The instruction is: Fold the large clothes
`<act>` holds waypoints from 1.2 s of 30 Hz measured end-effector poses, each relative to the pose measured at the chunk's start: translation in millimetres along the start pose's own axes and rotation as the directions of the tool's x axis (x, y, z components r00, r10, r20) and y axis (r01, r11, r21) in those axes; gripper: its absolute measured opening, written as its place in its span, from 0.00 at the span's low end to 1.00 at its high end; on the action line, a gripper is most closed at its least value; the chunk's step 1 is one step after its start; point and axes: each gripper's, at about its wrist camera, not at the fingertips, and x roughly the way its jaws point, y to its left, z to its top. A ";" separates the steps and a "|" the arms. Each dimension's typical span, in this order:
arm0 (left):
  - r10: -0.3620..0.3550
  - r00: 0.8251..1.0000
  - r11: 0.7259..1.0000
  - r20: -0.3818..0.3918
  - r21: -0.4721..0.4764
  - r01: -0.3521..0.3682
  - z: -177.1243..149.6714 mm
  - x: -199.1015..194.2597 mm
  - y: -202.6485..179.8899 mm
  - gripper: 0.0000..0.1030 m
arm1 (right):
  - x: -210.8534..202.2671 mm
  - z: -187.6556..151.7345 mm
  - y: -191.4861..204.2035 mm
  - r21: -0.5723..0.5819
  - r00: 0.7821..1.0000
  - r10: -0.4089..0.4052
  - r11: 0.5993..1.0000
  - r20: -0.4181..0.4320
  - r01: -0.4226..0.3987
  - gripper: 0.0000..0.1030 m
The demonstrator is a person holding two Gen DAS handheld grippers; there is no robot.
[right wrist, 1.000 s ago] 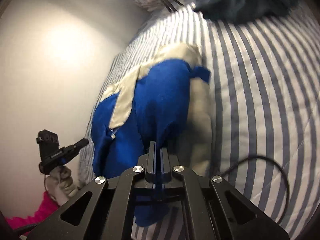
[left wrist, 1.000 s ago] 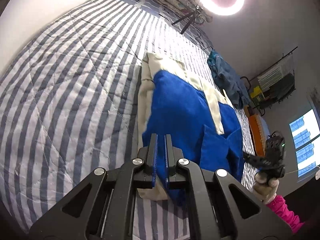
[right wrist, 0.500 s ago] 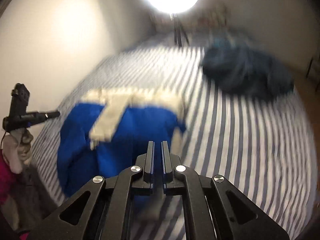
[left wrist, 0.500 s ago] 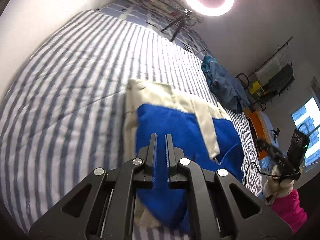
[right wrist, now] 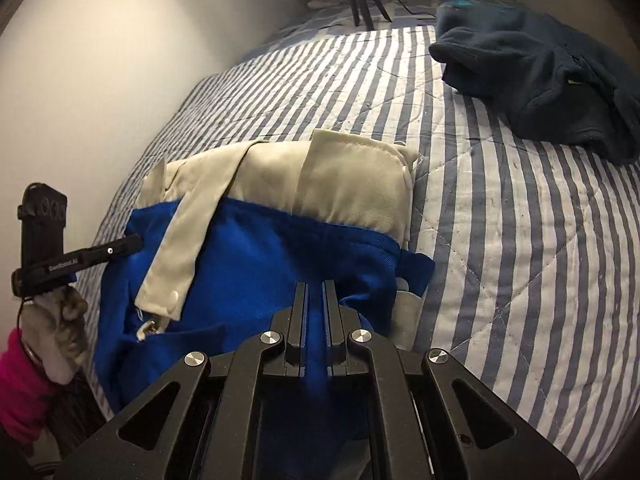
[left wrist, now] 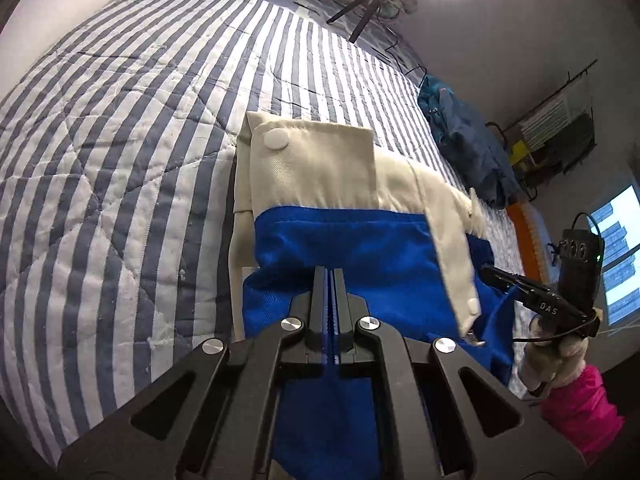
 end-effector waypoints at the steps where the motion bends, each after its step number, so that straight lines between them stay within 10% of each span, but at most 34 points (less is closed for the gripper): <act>1: -0.008 1.000 1.000 0.002 0.001 0.008 0.8 -5.2 -0.2 0.05 | -8.6 1.1 1.1 -0.011 1.000 0.005 1.000 0.008 -0.005 0.05; 3: -0.029 0.999 1.000 0.029 -0.004 0.029 1.9 -23.8 2.3 0.25 | -24.8 0.2 -0.5 -0.029 0.999 0.024 0.999 0.042 -0.022 0.11; 4: -0.071 0.996 0.997 0.046 -0.022 0.072 0.8 -34.8 7.8 0.54 | -32.9 -1.0 -4.7 -0.031 0.997 0.035 0.999 0.063 -0.033 0.18; 5: -0.084 0.995 0.995 0.055 -0.041 0.086 0.2 -40.1 11.8 0.81 | -41.1 -3.9 -11.0 -0.024 0.995 0.044 0.999 0.085 -0.042 0.43; 6: -0.094 0.993 0.992 0.066 -0.077 0.099 -0.9 -45.5 19.6 0.85 | -48.2 -6.4 -19.3 -0.010 0.993 0.041 0.999 0.109 -0.040 0.69; 16: -0.315 0.949 0.883 0.029 -0.357 0.304 -19.0 -15.2 85.1 0.85 | -35.6 -29.4 -89.1 0.224 0.968 0.243 0.942 0.058 -0.249 0.77; 30: -0.308 0.950 0.913 -0.047 -0.294 0.282 -10.7 19.8 62.3 0.60 | 19.7 -23.1 -81.3 0.299 0.892 0.449 0.845 0.055 -0.444 0.76; 36: -0.261 0.963 0.933 -0.074 -0.275 0.231 -7.7 20.1 51.1 0.50 | 34.2 -6.5 -54.0 0.266 0.916 0.402 0.881 0.010 -0.390 0.60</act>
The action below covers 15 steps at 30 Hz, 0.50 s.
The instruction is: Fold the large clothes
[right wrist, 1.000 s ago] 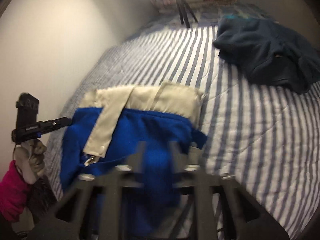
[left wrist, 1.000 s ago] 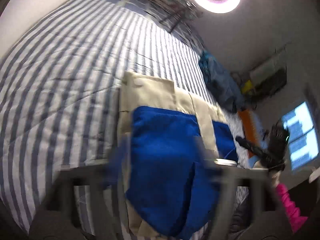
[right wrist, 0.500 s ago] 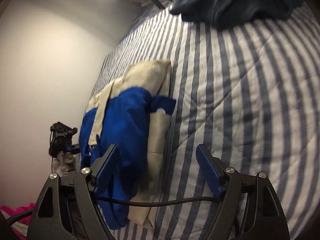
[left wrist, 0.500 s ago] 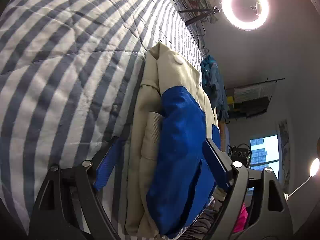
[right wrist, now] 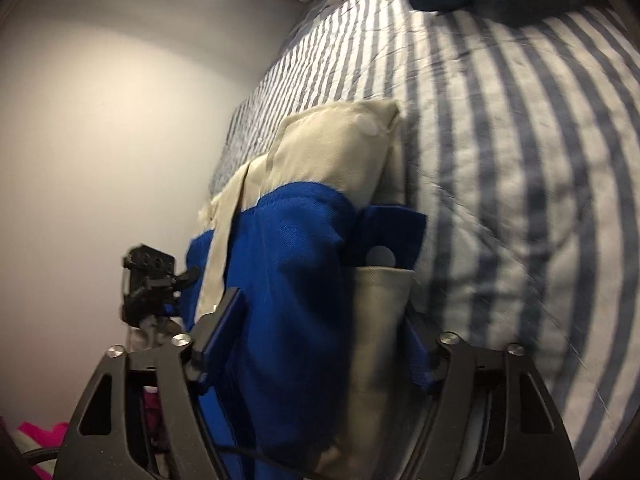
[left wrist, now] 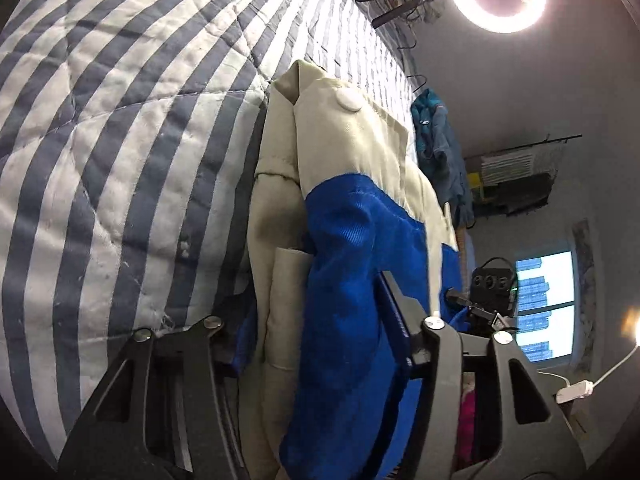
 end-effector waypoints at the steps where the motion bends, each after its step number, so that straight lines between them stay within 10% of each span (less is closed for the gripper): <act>1: 0.013 1.000 1.000 0.005 0.009 -0.013 -0.6 -0.2 -2.9 0.48 | 1.8 0.1 3.4 -0.005 1.000 -0.017 1.000 -0.002 0.017 0.57; 15: 0.166 0.976 0.951 0.144 0.237 -0.197 -34.7 -24.2 -80.9 0.32 | -4.1 -22.2 107.8 -0.298 0.939 -0.328 0.891 0.102 0.343 0.27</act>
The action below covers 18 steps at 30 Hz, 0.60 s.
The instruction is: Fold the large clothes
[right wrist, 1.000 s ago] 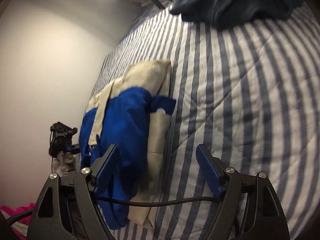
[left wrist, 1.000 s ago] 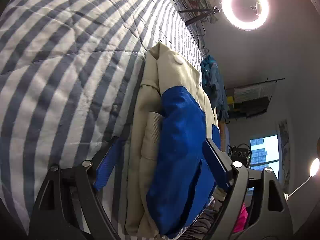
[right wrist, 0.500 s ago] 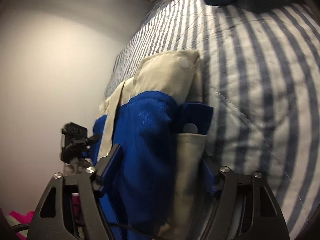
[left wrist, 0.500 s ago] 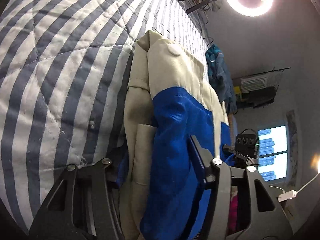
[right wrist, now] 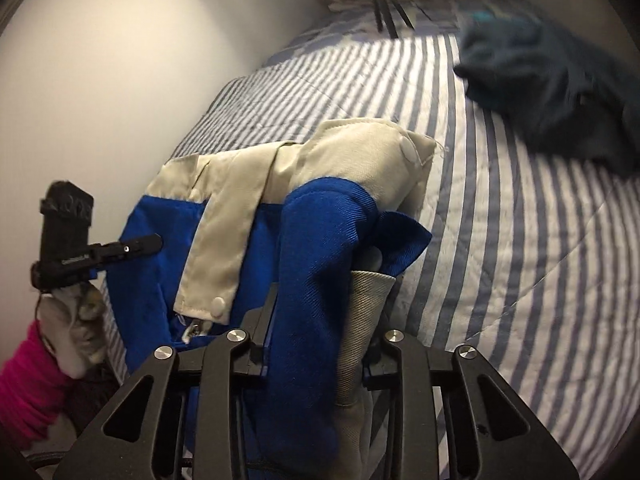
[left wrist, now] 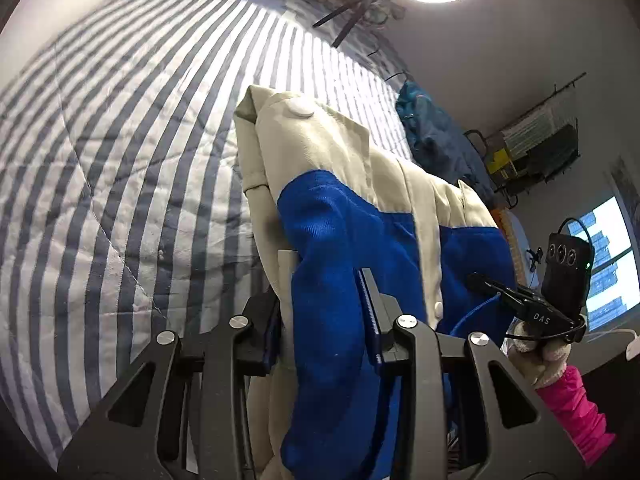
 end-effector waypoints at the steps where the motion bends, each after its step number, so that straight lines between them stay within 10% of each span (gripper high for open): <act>1: -0.002 1.000 1.000 0.006 0.010 0.002 1.0 -1.9 -5.1 0.32 | -1.6 0.6 5.8 -0.007 1.000 -0.008 1.000 0.005 0.008 0.27; 18: -0.127 0.990 0.977 0.054 0.177 0.116 59.1 0.1 -118.2 0.30 | -109.4 27.4 -29.7 -0.006 0.975 -0.127 0.991 0.182 0.131 0.26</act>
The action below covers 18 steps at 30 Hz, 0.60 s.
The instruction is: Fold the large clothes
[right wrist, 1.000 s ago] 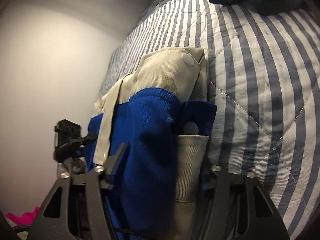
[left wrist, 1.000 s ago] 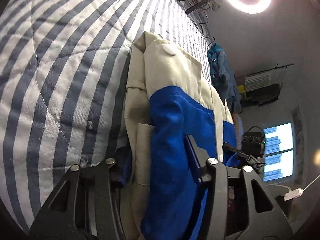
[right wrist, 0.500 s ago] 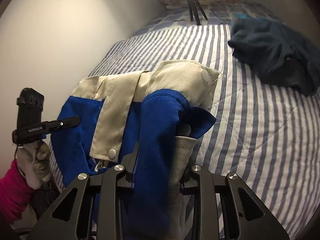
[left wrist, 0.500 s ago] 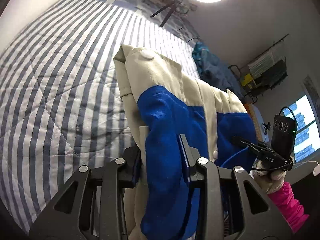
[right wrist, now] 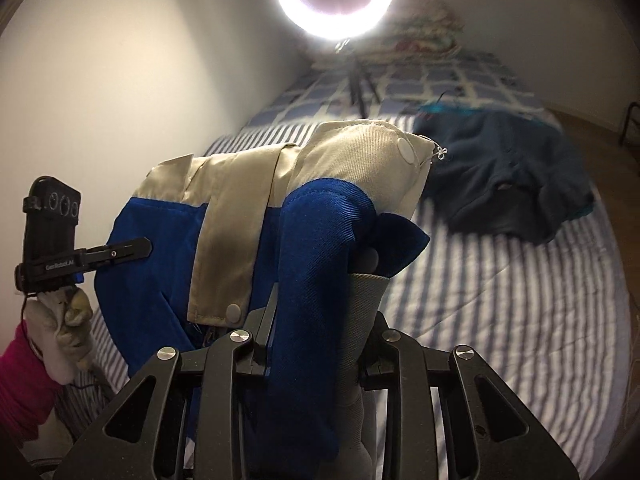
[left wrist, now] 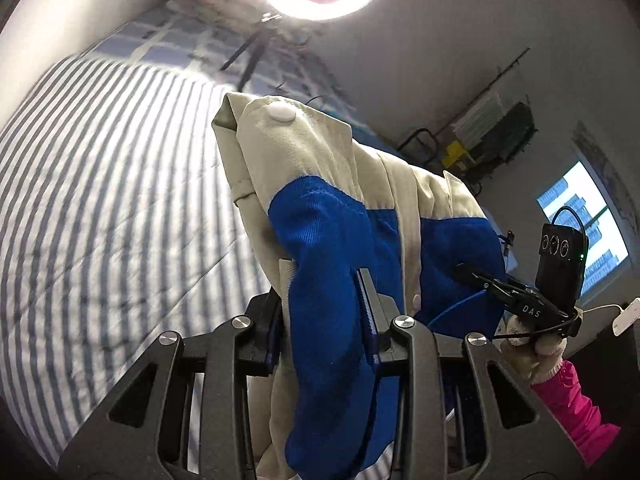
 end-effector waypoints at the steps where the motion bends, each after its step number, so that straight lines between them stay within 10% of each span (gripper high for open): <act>1: -0.007 1.000 1.000 0.002 0.010 0.007 6.7 4.4 -6.3 0.30 | -3.8 4.3 -4.7 0.003 1.000 -0.008 1.000 0.011 0.008 0.26; 18: -0.102 0.995 0.986 0.018 0.136 0.098 114.5 113.1 -93.0 0.30 | -42.3 92.7 -113.9 0.091 0.971 -0.162 0.985 0.179 0.147 0.25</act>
